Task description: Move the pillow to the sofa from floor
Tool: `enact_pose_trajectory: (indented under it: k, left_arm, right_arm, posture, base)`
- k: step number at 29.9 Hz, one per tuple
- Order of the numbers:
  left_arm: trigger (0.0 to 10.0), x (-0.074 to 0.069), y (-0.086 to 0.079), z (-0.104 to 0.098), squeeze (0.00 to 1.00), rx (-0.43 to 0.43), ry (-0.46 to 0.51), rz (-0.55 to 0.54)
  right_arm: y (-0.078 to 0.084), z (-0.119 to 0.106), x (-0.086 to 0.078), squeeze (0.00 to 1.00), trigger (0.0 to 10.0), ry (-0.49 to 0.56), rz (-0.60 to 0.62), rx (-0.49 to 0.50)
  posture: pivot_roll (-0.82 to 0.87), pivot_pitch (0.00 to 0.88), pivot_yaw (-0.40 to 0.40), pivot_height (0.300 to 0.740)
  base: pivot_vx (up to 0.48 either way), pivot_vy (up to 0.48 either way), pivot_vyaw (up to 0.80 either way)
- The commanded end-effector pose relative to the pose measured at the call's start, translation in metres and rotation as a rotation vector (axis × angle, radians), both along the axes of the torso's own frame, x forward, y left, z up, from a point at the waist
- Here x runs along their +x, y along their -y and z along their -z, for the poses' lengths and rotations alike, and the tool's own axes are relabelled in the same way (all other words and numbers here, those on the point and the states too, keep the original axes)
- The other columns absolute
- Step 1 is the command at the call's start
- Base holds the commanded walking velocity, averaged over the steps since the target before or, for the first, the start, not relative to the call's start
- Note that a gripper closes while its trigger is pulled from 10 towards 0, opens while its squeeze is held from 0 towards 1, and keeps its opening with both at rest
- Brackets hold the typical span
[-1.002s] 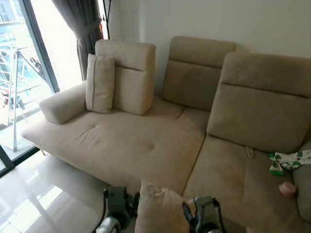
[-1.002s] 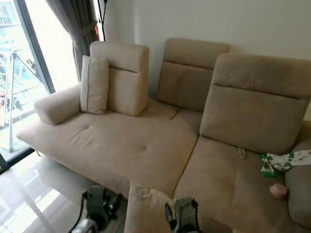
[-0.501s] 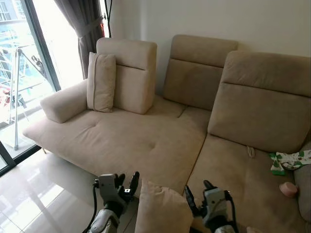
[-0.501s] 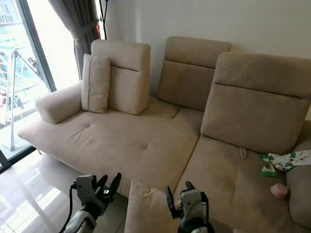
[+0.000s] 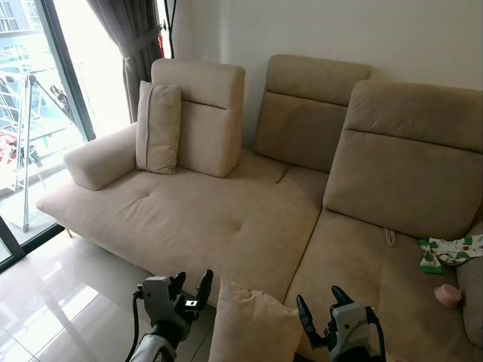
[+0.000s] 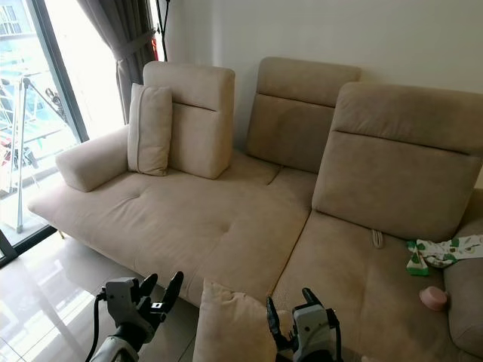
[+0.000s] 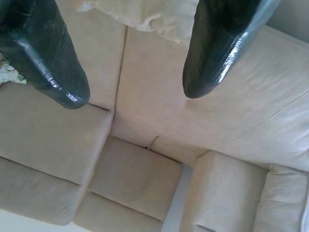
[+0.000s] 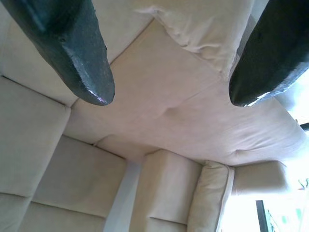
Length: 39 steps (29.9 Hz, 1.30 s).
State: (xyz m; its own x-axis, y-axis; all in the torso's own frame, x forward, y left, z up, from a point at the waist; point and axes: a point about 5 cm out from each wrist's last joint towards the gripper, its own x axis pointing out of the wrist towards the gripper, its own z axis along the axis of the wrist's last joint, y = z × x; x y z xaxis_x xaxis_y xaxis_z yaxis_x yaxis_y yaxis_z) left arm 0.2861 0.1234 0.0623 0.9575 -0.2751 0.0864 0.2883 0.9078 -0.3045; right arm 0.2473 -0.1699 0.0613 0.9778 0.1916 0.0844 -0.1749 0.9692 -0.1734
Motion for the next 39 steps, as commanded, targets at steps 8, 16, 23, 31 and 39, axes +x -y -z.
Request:
enact_pose_trajectory:
  k: [8, 16, 23, 31, 39]
  left_arm:
    - [10.0, -0.003, 0.006, -0.001, 0.00, 0.006, 0.000, 0.020]
    - [10.0, -0.001, 0.008, -0.003, 0.00, 0.006, 0.003, 0.032]
    - [10.0, 0.001, 0.010, -0.004, 0.00, 0.006, 0.005, 0.038]
    - [10.0, 0.002, 0.011, -0.003, 0.00, 0.006, 0.003, 0.042]
    - [10.0, 0.002, 0.013, -0.003, 0.00, -0.007, 0.004, 0.043]
  right_arm:
    - [-0.004, -0.006, 0.005, 0.00, 10.0, 0.000, -0.006, 0.000]
    - [-0.007, -0.009, 0.010, 0.00, 10.0, 0.010, -0.010, -0.003]
    - [-0.009, -0.011, 0.012, 0.00, 10.0, 0.014, -0.012, -0.004]
    - [-0.010, -0.012, 0.013, 0.00, 10.0, 0.017, -0.013, -0.008]
    - [-0.009, -0.012, 0.014, 0.00, 10.0, 0.016, -0.017, -0.019]
  posture:
    - [0.11, 0.000, -0.004, 0.740]
    - [0.10, 0.000, -0.001, 0.740]
    - [0.10, 0.000, 0.000, 0.740]
    - [0.09, 0.000, -0.002, 0.740]
    - [0.09, 0.000, -0.006, 0.740]
  base:
    - [0.000, 0.000, 0.00]
    - [0.312, 0.000, 0.00]
    - [0.374, 0.000, 0.00]
    - [0.241, 0.000, 0.00]
    - [0.000, 0.000, 0.00]
